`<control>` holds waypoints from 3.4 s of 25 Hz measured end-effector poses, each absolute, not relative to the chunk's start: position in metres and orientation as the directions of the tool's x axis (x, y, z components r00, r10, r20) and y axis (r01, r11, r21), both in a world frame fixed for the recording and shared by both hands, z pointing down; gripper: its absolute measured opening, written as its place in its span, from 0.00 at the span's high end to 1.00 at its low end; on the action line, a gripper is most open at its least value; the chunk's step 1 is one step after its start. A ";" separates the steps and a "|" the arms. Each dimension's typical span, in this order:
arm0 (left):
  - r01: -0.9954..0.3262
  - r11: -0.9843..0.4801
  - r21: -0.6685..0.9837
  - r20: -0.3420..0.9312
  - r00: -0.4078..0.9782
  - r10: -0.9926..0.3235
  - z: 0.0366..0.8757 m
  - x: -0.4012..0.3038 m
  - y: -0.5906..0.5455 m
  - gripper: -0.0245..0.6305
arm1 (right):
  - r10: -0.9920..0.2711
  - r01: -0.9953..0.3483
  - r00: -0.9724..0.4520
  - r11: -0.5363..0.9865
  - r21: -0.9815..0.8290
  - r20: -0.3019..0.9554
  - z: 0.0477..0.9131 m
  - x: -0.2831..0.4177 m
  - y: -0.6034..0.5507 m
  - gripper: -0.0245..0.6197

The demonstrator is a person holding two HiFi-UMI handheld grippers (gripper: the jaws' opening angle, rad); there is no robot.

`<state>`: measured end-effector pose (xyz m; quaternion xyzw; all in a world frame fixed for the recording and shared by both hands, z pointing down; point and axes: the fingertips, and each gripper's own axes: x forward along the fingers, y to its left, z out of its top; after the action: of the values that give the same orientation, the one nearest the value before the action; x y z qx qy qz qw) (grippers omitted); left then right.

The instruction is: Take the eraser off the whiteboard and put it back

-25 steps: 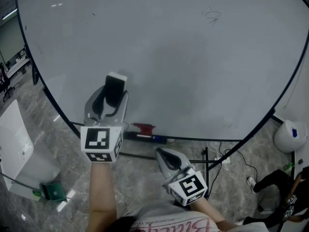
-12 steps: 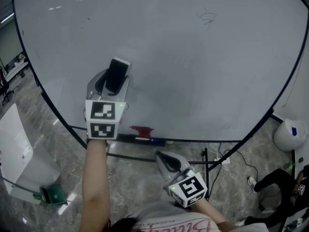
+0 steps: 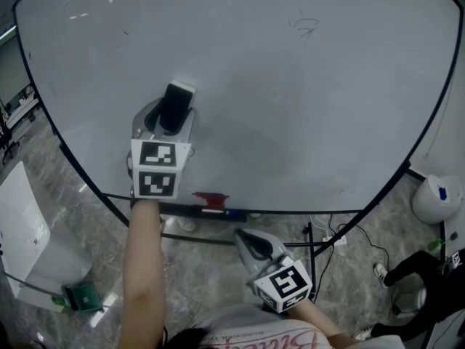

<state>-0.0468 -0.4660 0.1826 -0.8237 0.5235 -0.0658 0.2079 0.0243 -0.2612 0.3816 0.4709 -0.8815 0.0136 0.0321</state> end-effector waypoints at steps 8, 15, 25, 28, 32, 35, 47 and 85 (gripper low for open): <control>-0.833 -0.349 -0.430 -0.110 0.432 -0.895 0.183 -0.045 -0.467 0.59 | -0.826 -0.828 -0.559 0.561 0.012 0.074 0.382 0.022 -0.262 0.96; -0.826 -0.358 -0.435 -0.083 0.432 -0.898 0.190 -0.049 -0.468 0.50 | -0.817 -0.819 -0.571 0.573 0.014 0.080 0.384 0.016 -0.259 0.96; -0.840 -0.363 -0.402 -0.089 0.431 -0.898 0.210 -0.059 -0.443 0.50 | -0.816 -0.819 -0.570 0.573 0.011 0.097 0.388 0.012 -0.254 0.96; -0.848 -0.374 -0.375 -0.093 0.436 -0.895 0.220 -0.060 -0.431 0.56 | -0.817 -0.820 -0.569 0.572 0.010 0.095 0.389 0.010 -0.254 0.96; -0.860 -0.378 -0.343 -0.112 0.437 -0.892 0.230 -0.062 -0.413 0.73 | -0.814 -0.817 -0.573 0.577 0.008 0.096 0.391 0.008 -0.252 0.96; -0.866 -0.367 -0.338 -0.133 0.430 -0.893 0.233 -0.064 -0.400 0.86 | -0.809 -0.812 -0.580 0.583 0.011 0.092 0.389 0.004 -0.252 0.96; -0.867 -0.432 -0.248 -0.169 0.478 -0.862 0.258 -0.055 -0.353 0.96 | -0.819 -0.819 -0.570 0.573 0.036 0.066 0.384 0.004 -0.250 0.96; -0.818 -0.572 -0.062 0.000 0.573 -0.819 0.371 -0.028 -0.295 0.96 | -0.825 -0.820 -0.564 0.563 0.098 0.019 0.358 0.007 -0.269 0.96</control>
<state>-0.0278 -0.2946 0.3706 -0.8864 0.4618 -0.0144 0.0276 0.0066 -0.2687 0.3582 0.4656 -0.8836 -0.0390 0.0311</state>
